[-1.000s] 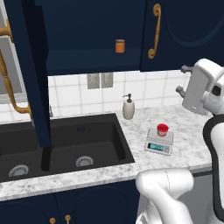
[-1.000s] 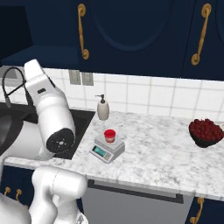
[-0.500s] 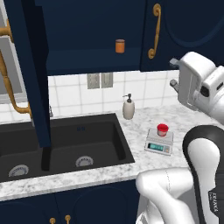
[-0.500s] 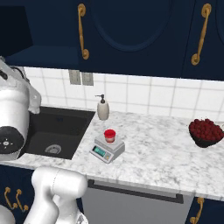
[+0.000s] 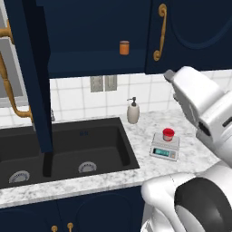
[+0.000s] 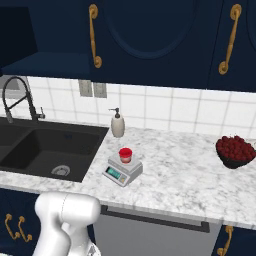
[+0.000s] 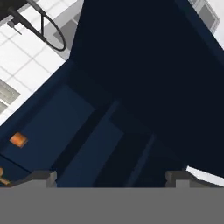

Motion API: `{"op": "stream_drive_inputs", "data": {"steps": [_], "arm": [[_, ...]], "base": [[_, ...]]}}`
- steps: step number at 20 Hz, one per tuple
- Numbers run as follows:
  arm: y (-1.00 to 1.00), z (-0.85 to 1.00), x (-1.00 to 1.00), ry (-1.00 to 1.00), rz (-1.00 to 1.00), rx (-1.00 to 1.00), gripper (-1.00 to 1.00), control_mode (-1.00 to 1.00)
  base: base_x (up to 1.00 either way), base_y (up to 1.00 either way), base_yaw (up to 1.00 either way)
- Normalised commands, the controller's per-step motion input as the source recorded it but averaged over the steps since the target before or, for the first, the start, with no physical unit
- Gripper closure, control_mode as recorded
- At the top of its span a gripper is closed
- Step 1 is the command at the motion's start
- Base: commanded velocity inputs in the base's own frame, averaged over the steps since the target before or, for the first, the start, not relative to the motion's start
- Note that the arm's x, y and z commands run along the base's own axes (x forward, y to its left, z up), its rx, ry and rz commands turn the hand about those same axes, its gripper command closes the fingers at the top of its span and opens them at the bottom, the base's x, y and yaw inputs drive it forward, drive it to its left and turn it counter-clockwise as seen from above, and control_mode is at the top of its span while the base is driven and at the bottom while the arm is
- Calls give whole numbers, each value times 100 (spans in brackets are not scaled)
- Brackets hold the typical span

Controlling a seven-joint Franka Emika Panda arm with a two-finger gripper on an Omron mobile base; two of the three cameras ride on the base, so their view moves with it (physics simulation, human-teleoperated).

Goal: Pick the jam and place it on the digital scale for weighing, and close the cabinet.

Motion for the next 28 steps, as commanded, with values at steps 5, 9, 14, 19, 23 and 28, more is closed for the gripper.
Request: {"op": "stream_drive_inputs", "data": {"steps": [5,9,14,19,23,28], "arm": [[100,-84,-78,-31,-8,1,-100,-100],[100,-100,1,-15,-10,1,-100,-100],[100,-90,10,-22,-14,9,-100,-100],[100,-61,13,-27,-18,18,-100,-100],[100,-53,46,-28,-20,26,-100,-100],[100,-26,89,-32,-21,32,-100,-100]], "base": [[0,0,0],[0,0,0],[0,0,0],[0,0,0],[0,0,0],[0,0,0]]}}
